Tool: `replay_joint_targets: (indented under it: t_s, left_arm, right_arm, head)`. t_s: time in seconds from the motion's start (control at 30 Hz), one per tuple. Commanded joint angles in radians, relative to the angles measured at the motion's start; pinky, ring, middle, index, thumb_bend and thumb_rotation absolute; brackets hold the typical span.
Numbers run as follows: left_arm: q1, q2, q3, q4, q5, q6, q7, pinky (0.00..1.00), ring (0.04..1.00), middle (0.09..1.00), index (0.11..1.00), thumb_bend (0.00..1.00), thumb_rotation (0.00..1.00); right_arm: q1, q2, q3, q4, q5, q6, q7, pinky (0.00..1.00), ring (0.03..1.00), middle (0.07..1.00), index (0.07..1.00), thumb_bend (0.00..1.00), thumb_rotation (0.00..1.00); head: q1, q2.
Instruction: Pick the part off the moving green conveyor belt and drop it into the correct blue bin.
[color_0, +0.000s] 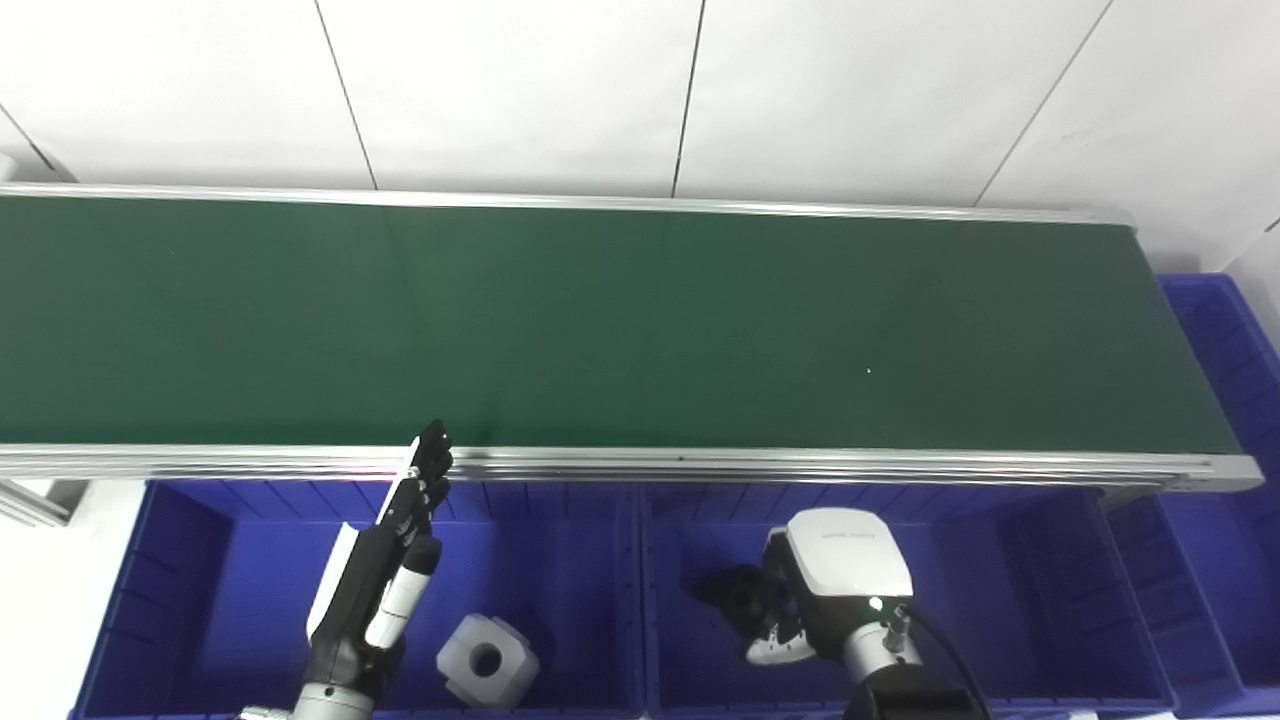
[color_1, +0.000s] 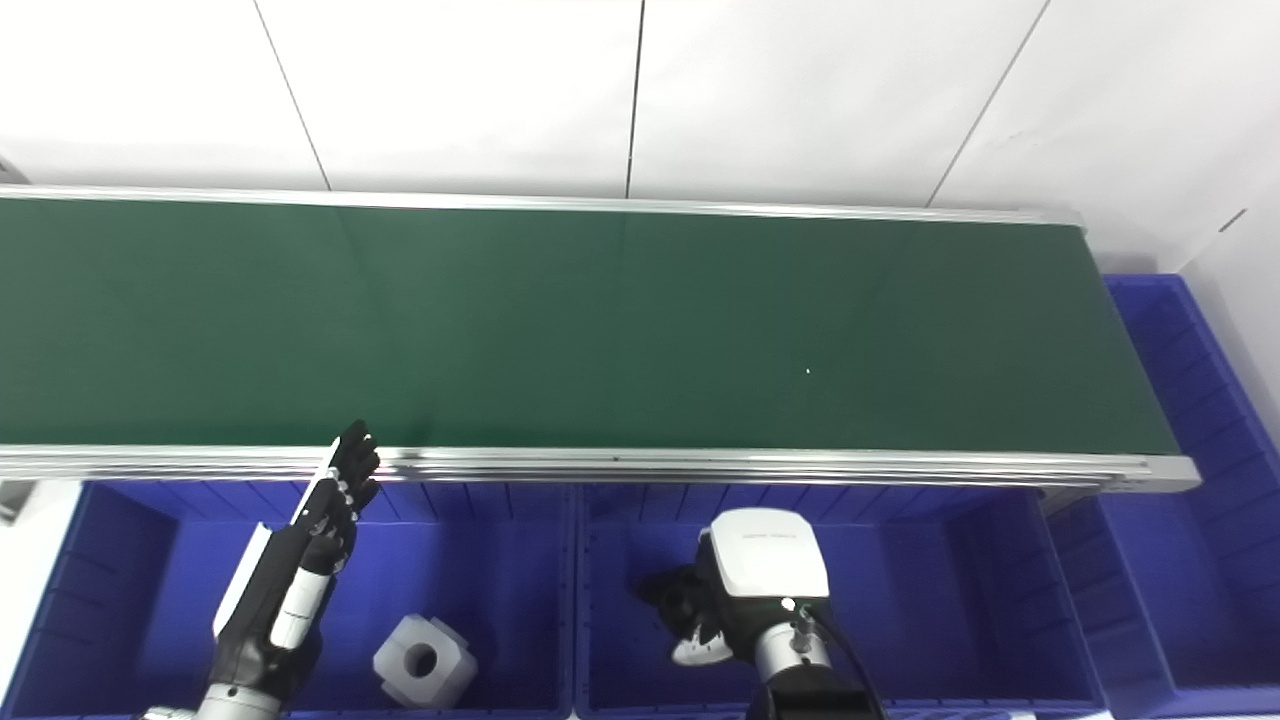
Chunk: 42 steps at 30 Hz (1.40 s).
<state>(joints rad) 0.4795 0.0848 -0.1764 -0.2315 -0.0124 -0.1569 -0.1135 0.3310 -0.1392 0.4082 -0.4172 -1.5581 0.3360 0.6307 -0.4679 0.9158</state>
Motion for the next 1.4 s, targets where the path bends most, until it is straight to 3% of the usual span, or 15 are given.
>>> replay_joint_targets:
  t_s: [0.0, 0.4, 0.47, 0.63, 0.73, 0.83, 1.07, 1.2, 1.3, 1.37]
  left_arm:
    - [0.001, -0.006, -0.001, -0.042, 0.012, -0.001, 0.001, 1.00, 0.998, 1.000, 1.000, 0.81, 0.93]
    - [0.015, -0.012, -0.006, -0.052, 0.026, -0.004, 0.005, 1.00, 1.000, 1.000, 1.000, 0.79, 0.91]
    - [0.017, -0.012, -0.005, -0.044, 0.028, -0.017, 0.006, 1.00, 1.000, 1.000, 1.000, 0.78, 0.92]
    - [0.017, -0.024, -0.004, -0.025, 0.036, -0.040, 0.015, 1.00, 1.000, 1.000, 1.000, 0.80, 0.90]
    - [0.018, -0.036, -0.006, -0.011, 0.066, -0.058, 0.025, 1.00, 1.000, 1.000, 1.000, 0.80, 0.90]
    - [0.027, -0.050, -0.011, 0.004, 0.110, -0.085, 0.044, 0.99, 0.998, 1.000, 1.000, 0.79, 0.90]
    - [0.047, -0.069, -0.011, 0.049, 0.139, -0.160, 0.070, 1.00, 1.000, 1.000, 1.000, 0.78, 0.87]
    - [0.051, -0.081, -0.003, 0.087, 0.159, -0.234, 0.100, 0.99, 1.000, 1.000, 1.000, 0.77, 0.87]
    - [0.054, -0.086, -0.002, 0.101, 0.166, -0.267, 0.111, 1.00, 1.000, 1.000, 1.000, 0.77, 0.87]
    - [0.055, -0.089, -0.003, 0.108, 0.168, -0.283, 0.117, 1.00, 1.000, 1.000, 1.000, 0.78, 0.88]
  right_arm:
    - [-0.001, 0.008, -0.006, -0.044, 0.009, -0.042, 0.025, 0.68, 0.710, 0.761, 0.831, 1.00, 0.95]
    - [0.038, 0.063, -0.034, -0.199, 0.125, -0.036, 0.142, 0.57, 0.693, 0.779, 0.845, 1.00, 1.00]
    - [0.077, 0.089, -0.040, -0.261, 0.221, -0.036, 0.102, 0.53, 0.669, 0.768, 0.820, 1.00, 1.00]
    - [0.214, 0.160, -0.020, -0.359, 0.404, -0.040, -0.006, 0.55, 0.677, 0.772, 0.821, 0.96, 1.00]
    - [0.276, 0.145, 0.003, -0.341, 0.476, -0.099, -0.107, 0.51, 0.644, 0.739, 0.808, 0.85, 1.00]
    - [0.304, 0.113, -0.030, -0.235, 0.631, -0.203, -0.286, 0.50, 0.628, 0.720, 0.791, 0.80, 1.00]
    - [0.293, 0.044, -0.076, -0.024, 0.873, -0.414, -0.515, 0.63, 0.769, 0.829, 0.825, 0.75, 1.00]
    - [0.265, 0.073, -0.118, 0.148, 1.117, -0.576, -0.624, 0.76, 0.845, 0.880, 0.841, 0.66, 0.95]
    - [0.257, 0.106, -0.146, 0.214, 1.233, -0.632, -0.659, 0.81, 0.881, 0.907, 0.850, 0.69, 0.92]
    - [0.260, 0.125, -0.162, 0.237, 1.289, -0.656, -0.677, 0.86, 0.914, 0.939, 0.877, 0.74, 0.96]
  head:
    - [0.003, 0.000]
    - [0.060, -0.004]
    - [0.090, -0.007]
    - [0.190, -0.028]
    - [0.237, -0.048]
    - [0.282, -0.075]
    - [0.344, -0.138]
    - [0.339, -0.158]
    - [0.336, -0.165]
    - [0.336, -0.166]
